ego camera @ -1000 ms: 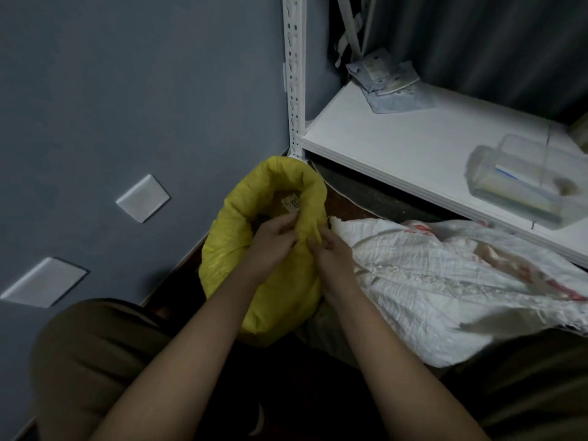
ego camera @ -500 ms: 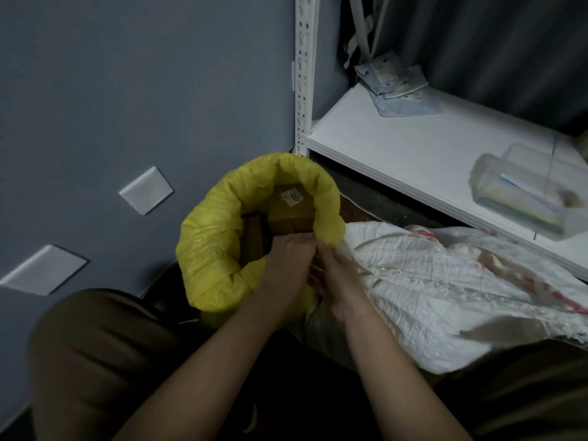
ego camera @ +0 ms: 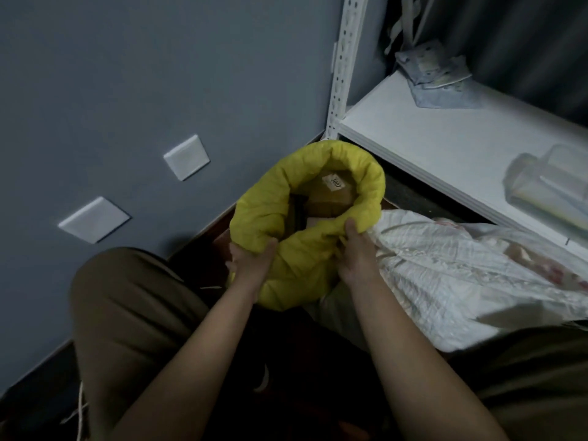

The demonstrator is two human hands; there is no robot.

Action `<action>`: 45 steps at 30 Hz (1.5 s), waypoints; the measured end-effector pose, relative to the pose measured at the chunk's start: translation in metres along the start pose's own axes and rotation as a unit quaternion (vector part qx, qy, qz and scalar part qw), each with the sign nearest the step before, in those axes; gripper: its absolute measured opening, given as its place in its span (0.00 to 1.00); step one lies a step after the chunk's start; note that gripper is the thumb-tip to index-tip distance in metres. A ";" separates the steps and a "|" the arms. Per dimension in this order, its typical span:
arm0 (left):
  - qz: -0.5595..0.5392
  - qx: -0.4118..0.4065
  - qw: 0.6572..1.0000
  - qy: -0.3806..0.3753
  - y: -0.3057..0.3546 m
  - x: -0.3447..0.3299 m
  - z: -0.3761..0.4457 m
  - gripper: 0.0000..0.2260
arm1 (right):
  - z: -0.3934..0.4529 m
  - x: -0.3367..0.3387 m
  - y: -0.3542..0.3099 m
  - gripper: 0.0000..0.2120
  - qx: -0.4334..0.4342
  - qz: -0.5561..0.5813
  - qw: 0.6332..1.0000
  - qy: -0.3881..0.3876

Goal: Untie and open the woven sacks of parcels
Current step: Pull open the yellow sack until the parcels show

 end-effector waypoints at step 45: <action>-0.233 0.080 0.967 -0.059 0.022 0.013 0.023 0.52 | -0.010 -0.079 0.009 0.28 0.479 -0.752 0.386 -0.238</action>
Point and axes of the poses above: each hand's wrist, its own z-axis towards the middle knuckle, its own x-axis out of the back of the hand, y = z × x, the point moved 5 cm from there along z, towards the middle knuckle, and after that the axes turned 6 degrees about z, right-handed, at the moved point
